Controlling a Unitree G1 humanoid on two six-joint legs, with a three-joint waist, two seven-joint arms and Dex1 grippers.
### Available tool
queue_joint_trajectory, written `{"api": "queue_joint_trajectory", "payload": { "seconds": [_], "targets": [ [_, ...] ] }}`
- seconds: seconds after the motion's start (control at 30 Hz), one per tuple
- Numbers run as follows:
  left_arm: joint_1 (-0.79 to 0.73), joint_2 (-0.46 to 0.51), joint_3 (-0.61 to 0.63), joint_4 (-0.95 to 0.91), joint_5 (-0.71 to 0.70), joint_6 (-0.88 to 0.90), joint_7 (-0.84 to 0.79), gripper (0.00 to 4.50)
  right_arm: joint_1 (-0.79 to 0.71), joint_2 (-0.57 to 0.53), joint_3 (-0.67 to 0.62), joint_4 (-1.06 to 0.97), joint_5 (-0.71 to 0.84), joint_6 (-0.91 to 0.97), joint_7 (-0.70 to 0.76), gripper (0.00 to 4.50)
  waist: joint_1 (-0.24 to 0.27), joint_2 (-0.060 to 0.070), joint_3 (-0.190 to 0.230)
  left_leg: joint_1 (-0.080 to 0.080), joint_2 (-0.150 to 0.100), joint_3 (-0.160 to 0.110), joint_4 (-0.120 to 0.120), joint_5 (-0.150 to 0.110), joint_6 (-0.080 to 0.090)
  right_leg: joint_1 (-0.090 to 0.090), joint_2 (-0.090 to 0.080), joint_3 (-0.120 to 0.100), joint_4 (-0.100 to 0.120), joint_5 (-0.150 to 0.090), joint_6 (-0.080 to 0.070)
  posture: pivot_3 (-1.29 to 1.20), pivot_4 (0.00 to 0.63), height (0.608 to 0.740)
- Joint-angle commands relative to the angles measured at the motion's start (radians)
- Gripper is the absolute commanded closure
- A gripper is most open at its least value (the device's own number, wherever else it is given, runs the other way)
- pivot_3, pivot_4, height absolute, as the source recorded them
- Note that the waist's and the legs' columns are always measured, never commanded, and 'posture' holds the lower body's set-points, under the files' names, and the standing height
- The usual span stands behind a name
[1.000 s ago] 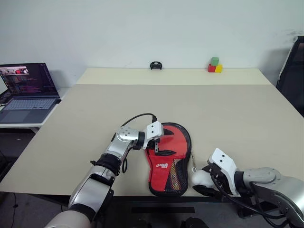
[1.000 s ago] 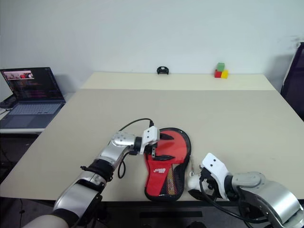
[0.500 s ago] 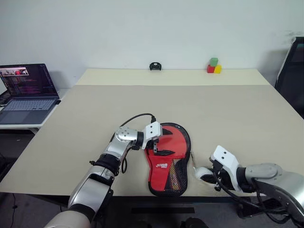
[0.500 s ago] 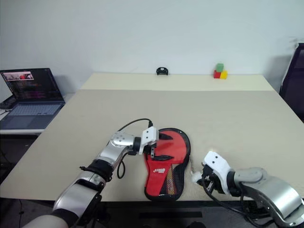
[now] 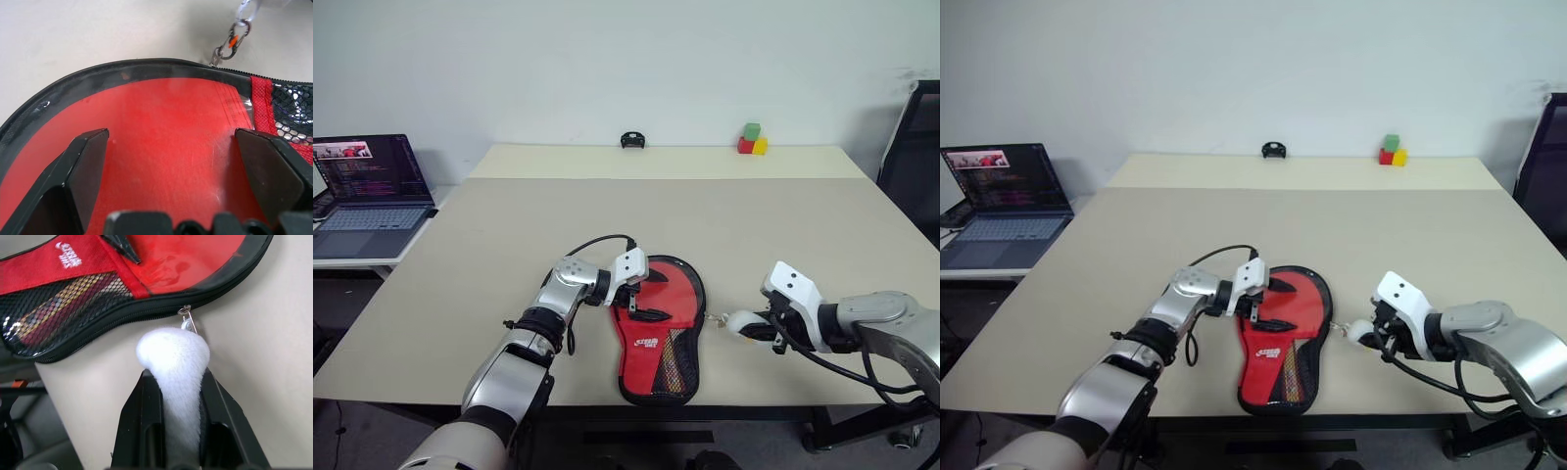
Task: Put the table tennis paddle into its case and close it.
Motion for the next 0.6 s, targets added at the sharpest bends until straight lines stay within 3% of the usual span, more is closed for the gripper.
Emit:
{"api": "queue_joint_trajectory", "payload": {
  "seconds": [0.03, 0.23, 0.6],
  "targets": [
    [0.045, -0.014, -0.061, 0.06, 0.087, 0.005, -0.016, 0.0, 0.025, -0.058, -0.069, -0.064, 0.054, -0.009, 0.073, 4.14, 0.001, 0.0, 0.0, 0.0, 0.0, 0.0, 0.0, 0.0, 0.0, 0.0, 0.0, 0.0, 0.0, 0.0, 0.0, 0.0, 0.15, 0.74],
    [0.047, -0.024, -0.064, 0.064, 0.09, 0.007, -0.019, 0.0, 0.094, -0.127, -0.078, -0.169, 0.12, -0.041, 0.167, 4.14, 0.004, -0.001, -0.002, 0.0, 0.0, -0.001, 0.0, -0.001, 0.001, 0.002, 0.0, -0.002, -0.003, -0.001, 0.001, 0.0, 0.15, 0.74],
    [0.045, -0.044, -0.071, 0.068, 0.098, 0.012, -0.029, 0.0, 0.284, -0.238, 0.029, -0.346, -0.021, -0.258, 0.213, 4.16, 0.025, -0.001, -0.002, -0.001, 0.0, -0.002, 0.0, -0.002, 0.001, 0.002, -0.001, -0.003, -0.007, -0.002, 0.003, 0.0, 0.15, 0.74]
  ]
}}
